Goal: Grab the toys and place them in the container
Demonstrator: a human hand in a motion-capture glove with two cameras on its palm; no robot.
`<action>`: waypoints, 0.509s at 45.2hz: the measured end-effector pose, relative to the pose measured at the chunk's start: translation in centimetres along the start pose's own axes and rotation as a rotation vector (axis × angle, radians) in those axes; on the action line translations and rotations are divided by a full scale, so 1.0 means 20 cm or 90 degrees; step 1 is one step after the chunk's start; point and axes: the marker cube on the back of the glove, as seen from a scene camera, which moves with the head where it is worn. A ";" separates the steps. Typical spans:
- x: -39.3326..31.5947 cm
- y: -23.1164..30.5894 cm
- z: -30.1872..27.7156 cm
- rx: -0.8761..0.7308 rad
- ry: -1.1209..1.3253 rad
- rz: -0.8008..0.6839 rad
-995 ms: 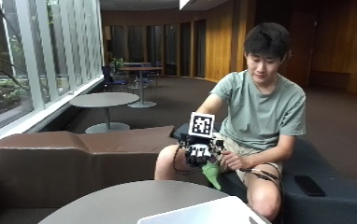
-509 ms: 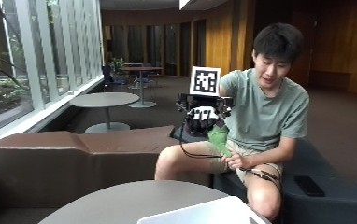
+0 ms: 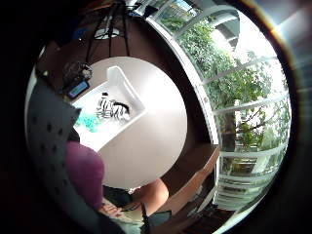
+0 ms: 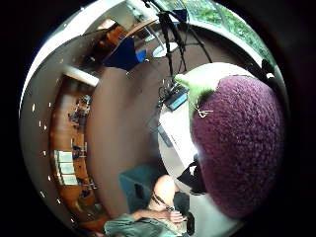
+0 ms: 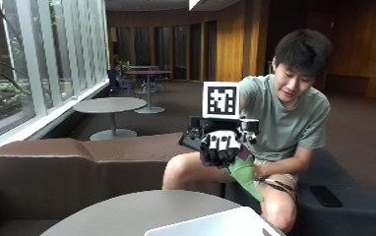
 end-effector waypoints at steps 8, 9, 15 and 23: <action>-0.05 -0.09 0.19 -0.033 -0.007 0.024; -0.05 -0.10 0.22 -0.038 -0.009 0.018; -0.06 -0.12 0.36 -0.100 -0.001 0.056; -0.06 -0.12 0.50 -0.182 0.009 0.095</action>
